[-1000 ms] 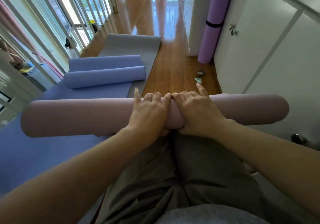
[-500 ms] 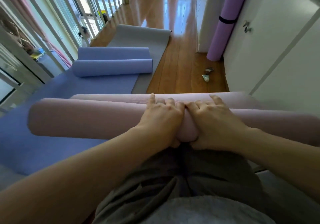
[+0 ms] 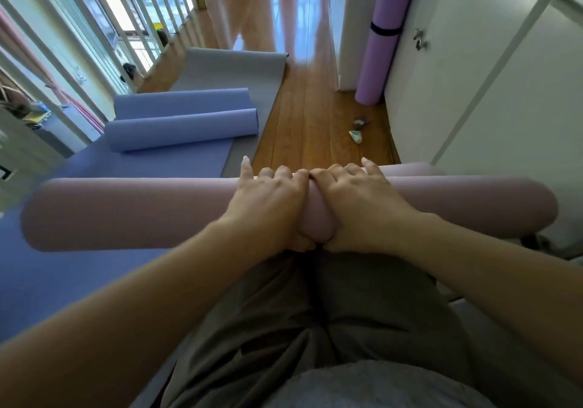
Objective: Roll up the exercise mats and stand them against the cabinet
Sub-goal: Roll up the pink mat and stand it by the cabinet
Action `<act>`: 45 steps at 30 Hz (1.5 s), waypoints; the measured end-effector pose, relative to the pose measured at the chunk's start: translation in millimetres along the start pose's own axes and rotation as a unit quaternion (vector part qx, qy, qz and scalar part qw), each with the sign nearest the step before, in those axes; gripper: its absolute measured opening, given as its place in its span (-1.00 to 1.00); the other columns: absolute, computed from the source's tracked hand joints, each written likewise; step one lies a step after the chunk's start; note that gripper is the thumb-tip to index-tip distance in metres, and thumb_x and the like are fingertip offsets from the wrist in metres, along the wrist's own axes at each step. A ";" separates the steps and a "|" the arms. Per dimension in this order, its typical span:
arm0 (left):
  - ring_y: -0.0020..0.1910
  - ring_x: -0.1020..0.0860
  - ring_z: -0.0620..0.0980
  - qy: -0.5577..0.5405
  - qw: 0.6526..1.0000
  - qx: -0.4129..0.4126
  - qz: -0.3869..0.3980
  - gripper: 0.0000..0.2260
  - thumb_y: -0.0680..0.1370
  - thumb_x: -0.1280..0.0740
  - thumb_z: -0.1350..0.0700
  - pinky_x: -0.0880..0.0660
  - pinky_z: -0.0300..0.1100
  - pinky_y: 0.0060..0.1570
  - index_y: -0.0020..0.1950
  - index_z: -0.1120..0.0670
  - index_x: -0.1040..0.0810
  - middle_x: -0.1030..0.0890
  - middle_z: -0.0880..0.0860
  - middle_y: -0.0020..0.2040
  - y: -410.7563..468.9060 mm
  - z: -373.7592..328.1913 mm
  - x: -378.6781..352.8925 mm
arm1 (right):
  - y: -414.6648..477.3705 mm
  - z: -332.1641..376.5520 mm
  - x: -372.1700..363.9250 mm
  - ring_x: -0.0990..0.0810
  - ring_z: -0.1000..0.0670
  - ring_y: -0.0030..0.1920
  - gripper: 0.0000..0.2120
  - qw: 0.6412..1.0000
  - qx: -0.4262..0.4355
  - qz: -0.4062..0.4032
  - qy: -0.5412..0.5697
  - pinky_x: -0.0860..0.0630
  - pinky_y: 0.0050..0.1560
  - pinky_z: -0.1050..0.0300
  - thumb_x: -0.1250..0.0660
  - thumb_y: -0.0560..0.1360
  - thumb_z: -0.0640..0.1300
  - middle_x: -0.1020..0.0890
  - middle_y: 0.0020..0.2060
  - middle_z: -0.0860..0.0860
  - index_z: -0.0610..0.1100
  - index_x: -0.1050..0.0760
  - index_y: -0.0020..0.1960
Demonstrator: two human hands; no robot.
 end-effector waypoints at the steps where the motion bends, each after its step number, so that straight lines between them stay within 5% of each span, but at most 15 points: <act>1: 0.41 -0.31 0.09 0.004 1.000 -0.002 -0.031 -0.12 0.36 -0.38 -0.35 0.00 0.19 0.44 0.52 0.02 -0.11 -0.35 0.05 0.42 -4.6 -2.1 1.1 | 1.9 -0.1 0.7 -0.29 -0.08 0.41 -0.07 1.000 0.001 0.007 -0.002 0.00 0.49 -0.21 -0.46 0.32 0.22 -0.34 0.39 -0.02 -0.01 -0.05 0.51; 7: 0.31 -0.40 0.04 -0.015 0.999 -0.023 0.044 -0.21 0.39 -0.38 -0.31 -0.22 0.05 0.36 0.47 0.04 -0.20 -0.42 0.04 0.35 9.7 7.8 6.3 | -8.1 11.1 -5.9 -0.12 -0.13 0.49 -0.03 0.998 -0.015 -0.018 -0.058 0.19 0.46 -0.30 -0.39 0.41 0.19 -0.16 0.48 -0.07 -0.08 0.16 0.54; 11: 0.31 -0.39 0.02 -0.029 0.997 -0.021 0.063 -0.39 0.50 -0.39 -0.13 -0.22 -0.12 0.29 0.45 0.03 -0.25 -0.44 0.03 0.33 25.2 15.4 5.3 | 6.3 2.6 -3.6 -0.27 -0.12 0.42 -0.08 0.998 -0.013 -0.053 -0.043 0.11 0.46 -0.26 -0.41 0.39 0.22 -0.31 0.41 -0.07 -0.05 0.02 0.52; 14: 0.40 -0.32 0.10 0.029 0.999 0.015 -0.016 -0.24 0.44 -0.39 -0.23 -0.03 0.12 0.44 0.50 0.05 -0.14 -0.37 0.08 0.41 17.7 8.7 4.3 | 19.5 -7.7 -0.3 -0.30 -0.10 0.41 -0.08 0.999 -0.008 -0.030 0.012 0.02 0.48 -0.20 -0.46 0.33 0.22 -0.35 0.38 -0.04 -0.03 -0.06 0.51; 18: 0.37 -0.35 0.12 0.020 0.997 0.001 -0.081 -0.16 0.37 -0.41 -0.29 -0.11 0.15 0.43 0.49 0.04 -0.15 -0.39 0.08 0.38 14.1 5.9 8.9 | 27.0 -16.1 0.9 -0.29 -0.09 0.41 -0.04 1.000 -0.008 -0.008 0.021 0.00 0.48 -0.20 -0.48 0.30 0.23 -0.35 0.39 -0.03 -0.01 -0.07 0.51; 24: 0.06 -0.46 -0.03 -0.027 0.999 -0.020 0.032 -0.33 0.39 -0.46 -0.23 -0.41 -0.12 0.06 0.38 -0.01 -0.32 -0.52 0.00 0.18 49.2 25.9 8.2 | 18.4 -9.2 -2.0 -0.26 -0.13 0.44 -0.03 0.996 -0.018 -0.080 -0.047 0.07 0.48 -0.26 -0.43 0.35 0.26 -0.30 0.44 -0.06 -0.04 0.01 0.54; 28: 0.12 -0.46 0.03 -0.043 0.995 -0.001 0.092 -0.35 0.39 -0.45 -0.21 -0.41 -0.06 0.17 0.37 0.03 -0.36 -0.50 0.04 0.17 63.8 32.1 10.0 | 35.5 -19.2 3.5 -0.42 -0.11 0.32 -0.12 0.997 -0.014 -0.081 -0.014 -0.08 0.45 -0.23 -0.45 0.30 0.26 -0.44 0.32 -0.05 -0.02 -0.16 0.46; 34: 0.34 -0.38 0.15 0.035 0.993 0.013 -0.113 -0.17 0.33 -0.36 -0.38 -0.17 0.28 0.35 0.47 -0.03 -0.18 -0.41 0.07 0.36 31.9 21.4 8.7 | 44.5 -26.2 -0.8 -0.46 -0.11 0.25 -0.13 0.998 -0.010 -0.068 -0.016 -0.23 0.39 -0.18 -0.46 0.26 0.28 -0.49 0.25 -0.05 -0.04 -0.22 0.42; 45: 0.20 -0.50 -0.03 0.023 0.997 -0.054 -0.048 -0.21 0.32 -0.22 -0.50 -0.24 0.10 0.34 0.42 -0.08 -0.26 -0.52 -0.08 0.23 -19.9 -1.5 20.7 | -7.1 4.4 13.7 -0.45 0.07 0.28 -0.14 0.998 0.063 0.018 0.007 -0.05 0.48 -0.12 -0.41 0.26 0.36 -0.49 0.26 0.15 0.06 -0.22 0.43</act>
Point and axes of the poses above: each hand's wrist, its own y-axis towards the middle knuckle, its own x-axis out of the back of the hand, z = x × y, the point moved 9 cm from there along y, towards the middle knuckle
